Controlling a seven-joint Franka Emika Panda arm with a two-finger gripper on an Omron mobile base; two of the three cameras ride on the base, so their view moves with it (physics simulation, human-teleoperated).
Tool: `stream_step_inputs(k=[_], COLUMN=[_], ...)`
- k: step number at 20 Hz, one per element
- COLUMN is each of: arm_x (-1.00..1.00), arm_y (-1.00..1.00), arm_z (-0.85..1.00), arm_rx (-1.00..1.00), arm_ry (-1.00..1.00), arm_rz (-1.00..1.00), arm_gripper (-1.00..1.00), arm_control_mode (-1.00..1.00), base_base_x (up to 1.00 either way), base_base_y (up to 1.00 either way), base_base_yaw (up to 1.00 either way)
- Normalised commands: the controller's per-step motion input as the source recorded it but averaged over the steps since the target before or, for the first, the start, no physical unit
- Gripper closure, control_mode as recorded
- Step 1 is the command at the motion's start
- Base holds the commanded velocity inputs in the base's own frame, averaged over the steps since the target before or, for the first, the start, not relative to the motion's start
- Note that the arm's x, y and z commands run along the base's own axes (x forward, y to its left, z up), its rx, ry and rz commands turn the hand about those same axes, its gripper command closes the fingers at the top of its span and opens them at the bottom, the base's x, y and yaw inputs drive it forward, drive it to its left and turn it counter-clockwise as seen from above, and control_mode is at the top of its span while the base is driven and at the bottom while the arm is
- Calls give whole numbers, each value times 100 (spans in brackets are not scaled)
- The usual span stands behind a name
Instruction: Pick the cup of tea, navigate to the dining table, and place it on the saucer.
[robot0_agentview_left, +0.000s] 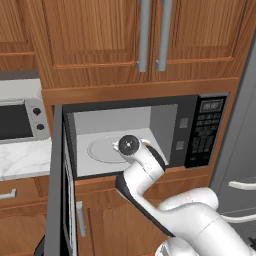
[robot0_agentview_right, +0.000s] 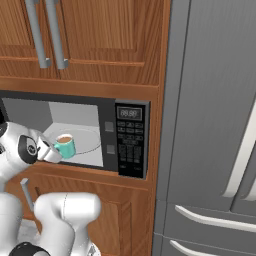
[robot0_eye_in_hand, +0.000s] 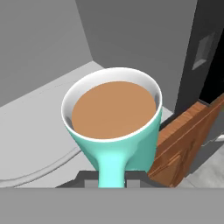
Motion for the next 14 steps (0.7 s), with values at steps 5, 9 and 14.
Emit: stream_step_inputs(k=[5,9,14], arm_x=[-53,-53,-52], arm_y=[-2,-5,-8], arm_z=[31,26,34], arm_rx=[-2,-1,0], arm_ry=[0,0,0], arm_rz=[0,0,1], arm_gripper=[100,100,100], arm_control_mode=[-100,-100,-100], base_base_x=[0,0,0], base_base_y=[0,0,0], base_base_yaw=[0,0,0])
